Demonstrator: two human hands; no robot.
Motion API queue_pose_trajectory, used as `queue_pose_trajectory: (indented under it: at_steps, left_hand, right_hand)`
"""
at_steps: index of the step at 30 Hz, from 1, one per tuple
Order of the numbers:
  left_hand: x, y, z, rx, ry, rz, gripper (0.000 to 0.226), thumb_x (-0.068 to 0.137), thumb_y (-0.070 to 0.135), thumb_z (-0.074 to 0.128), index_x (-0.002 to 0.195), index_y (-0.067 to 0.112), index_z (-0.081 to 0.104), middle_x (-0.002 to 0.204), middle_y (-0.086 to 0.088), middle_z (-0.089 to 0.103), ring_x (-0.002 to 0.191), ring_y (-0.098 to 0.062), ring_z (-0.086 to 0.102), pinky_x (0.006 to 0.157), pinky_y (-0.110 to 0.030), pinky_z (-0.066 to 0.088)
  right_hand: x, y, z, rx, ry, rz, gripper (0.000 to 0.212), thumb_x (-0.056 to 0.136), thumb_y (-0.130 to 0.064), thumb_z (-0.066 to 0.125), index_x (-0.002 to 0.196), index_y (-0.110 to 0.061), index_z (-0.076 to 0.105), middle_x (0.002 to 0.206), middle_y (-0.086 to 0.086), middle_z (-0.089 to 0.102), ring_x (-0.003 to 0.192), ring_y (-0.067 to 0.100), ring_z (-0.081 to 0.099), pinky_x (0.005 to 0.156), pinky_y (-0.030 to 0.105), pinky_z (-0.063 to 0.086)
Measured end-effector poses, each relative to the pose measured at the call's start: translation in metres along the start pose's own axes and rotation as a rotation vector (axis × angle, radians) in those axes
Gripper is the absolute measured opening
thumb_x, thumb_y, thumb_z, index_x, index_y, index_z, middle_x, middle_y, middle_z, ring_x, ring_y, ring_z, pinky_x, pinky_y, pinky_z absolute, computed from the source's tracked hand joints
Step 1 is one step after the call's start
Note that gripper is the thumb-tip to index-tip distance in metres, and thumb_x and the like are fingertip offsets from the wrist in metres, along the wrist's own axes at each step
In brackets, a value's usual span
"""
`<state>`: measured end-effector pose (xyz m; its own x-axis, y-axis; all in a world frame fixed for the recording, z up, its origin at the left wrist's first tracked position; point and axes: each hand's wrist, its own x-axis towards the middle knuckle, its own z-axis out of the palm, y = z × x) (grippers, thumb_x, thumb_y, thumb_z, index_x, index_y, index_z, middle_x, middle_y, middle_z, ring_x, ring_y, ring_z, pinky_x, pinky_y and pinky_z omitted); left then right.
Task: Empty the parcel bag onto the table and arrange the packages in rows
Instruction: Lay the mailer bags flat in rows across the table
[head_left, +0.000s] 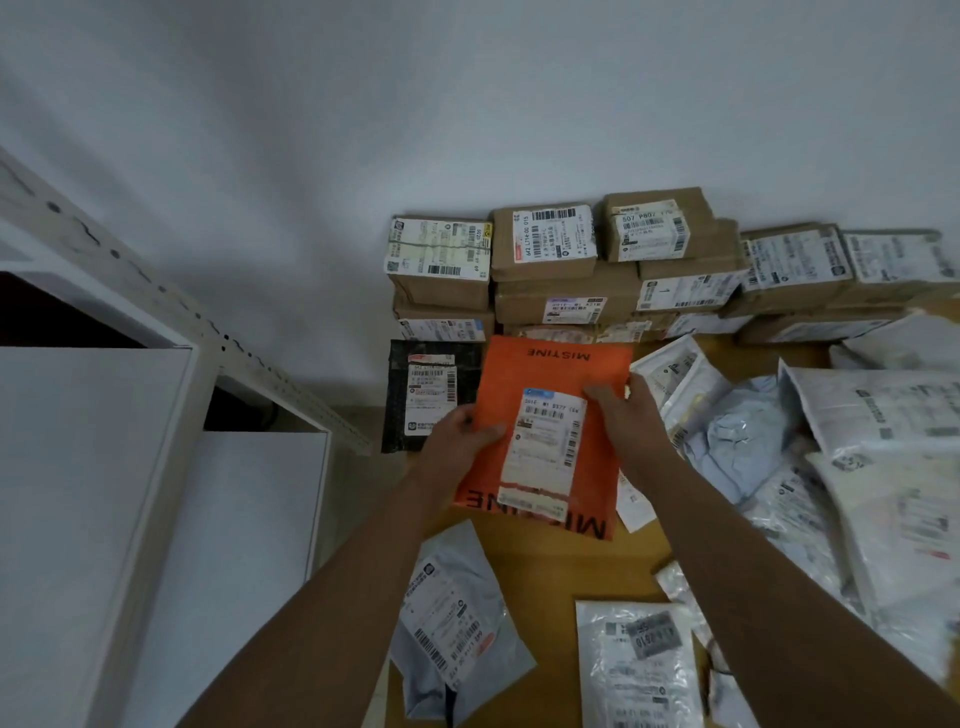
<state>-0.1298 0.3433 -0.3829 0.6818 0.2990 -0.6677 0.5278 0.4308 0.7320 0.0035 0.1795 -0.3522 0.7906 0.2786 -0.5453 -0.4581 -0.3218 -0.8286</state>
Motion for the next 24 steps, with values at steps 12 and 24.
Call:
queue_pose_trajectory:
  at_steps: [12,24]
  left_hand:
    - [0.014,-0.037,-0.029,0.433,0.375,0.097,0.03,0.092,0.022,0.053,0.122,0.025,0.058,0.121,-0.007,0.062,0.103,-0.022,0.063,0.091,-0.047,0.054]
    - [0.036,-0.041,-0.057,1.336,0.303,0.197,0.052,0.099,0.043,0.04,0.15,0.036,0.03,0.164,-0.002,-0.001,0.149,-0.029,-0.01,0.121,-0.049,0.002]
  right_hand:
    - [0.031,0.086,0.044,-0.337,-0.014,0.101,0.044,0.103,-0.041,0.035,0.141,-0.019,0.04,0.12,0.004,0.063,0.106,0.024,0.062,0.096,0.05,0.05]
    - [0.012,0.138,0.065,-1.288,-0.153,-0.529,0.091,0.079,-0.086,0.026,0.154,-0.038,0.005,0.165,0.008,-0.002,0.149,0.038,-0.008,0.114,0.064,0.003]
